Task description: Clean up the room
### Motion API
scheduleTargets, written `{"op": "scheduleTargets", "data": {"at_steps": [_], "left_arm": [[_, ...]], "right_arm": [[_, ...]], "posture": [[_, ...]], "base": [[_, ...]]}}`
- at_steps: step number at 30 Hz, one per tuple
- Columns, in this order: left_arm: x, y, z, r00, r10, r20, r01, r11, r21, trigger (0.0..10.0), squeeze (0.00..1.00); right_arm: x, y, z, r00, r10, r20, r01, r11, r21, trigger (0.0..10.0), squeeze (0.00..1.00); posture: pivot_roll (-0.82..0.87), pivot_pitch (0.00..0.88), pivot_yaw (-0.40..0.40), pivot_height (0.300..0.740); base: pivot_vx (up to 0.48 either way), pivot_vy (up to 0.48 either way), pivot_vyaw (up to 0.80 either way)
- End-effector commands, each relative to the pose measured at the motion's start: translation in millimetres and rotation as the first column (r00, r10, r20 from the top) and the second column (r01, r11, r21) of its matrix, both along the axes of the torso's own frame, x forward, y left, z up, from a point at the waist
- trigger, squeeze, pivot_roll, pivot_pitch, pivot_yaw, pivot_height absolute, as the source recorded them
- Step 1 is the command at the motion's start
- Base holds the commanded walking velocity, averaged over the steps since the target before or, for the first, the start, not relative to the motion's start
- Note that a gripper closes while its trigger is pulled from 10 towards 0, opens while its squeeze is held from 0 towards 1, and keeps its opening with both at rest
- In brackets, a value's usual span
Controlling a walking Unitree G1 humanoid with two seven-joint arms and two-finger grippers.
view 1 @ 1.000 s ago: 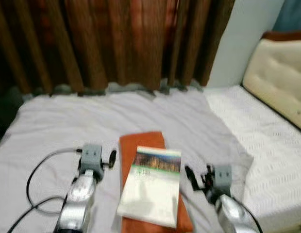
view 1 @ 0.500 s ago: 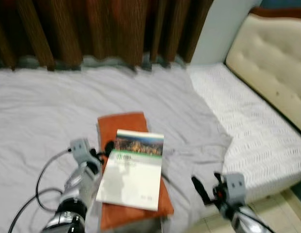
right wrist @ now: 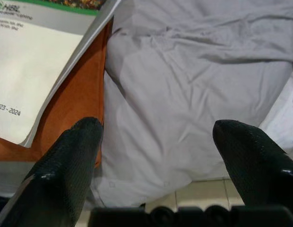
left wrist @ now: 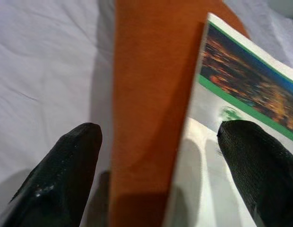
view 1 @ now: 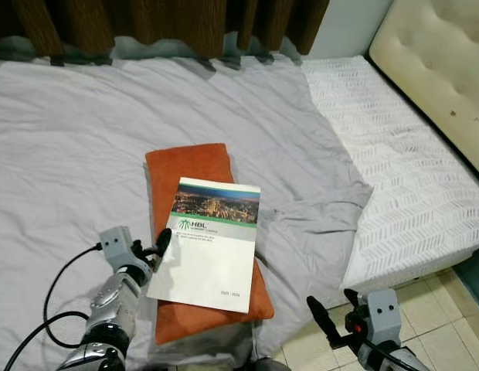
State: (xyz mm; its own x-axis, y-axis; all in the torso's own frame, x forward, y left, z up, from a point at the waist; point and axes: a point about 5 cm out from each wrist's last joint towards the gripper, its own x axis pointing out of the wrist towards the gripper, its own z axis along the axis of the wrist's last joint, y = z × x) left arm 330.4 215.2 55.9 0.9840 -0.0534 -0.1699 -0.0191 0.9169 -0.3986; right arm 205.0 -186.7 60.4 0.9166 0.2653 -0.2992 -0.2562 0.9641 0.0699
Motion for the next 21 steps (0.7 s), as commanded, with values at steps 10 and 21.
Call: {"op": "scheduleTargets", "data": {"at_steps": [10,21], "left_arm": [[-20.8,-1.5,-28,0.998,0.025,-0.060,-0.039,0.968,-0.247,10.0,0.00],[-40.7,-3.6,-54,0.977,0.010,-0.214,-0.052,0.980,-0.192,10.0,0.00]], "right_arm": [[-9.4,-0.8,-1,0.999,0.004,-0.047,-0.004,1.000,-0.006,10.0,0.00],[-12.4,-1.5,-1,0.998,0.008,-0.063,-0.009,1.000,-0.011,10.0,0.00]], "posture": [[-0.18,0.374,-0.180,0.740],[-0.20,0.384,-0.188,0.740]], "base": [[0.000,0.000,0.00],[0.000,0.000,0.00]]}}
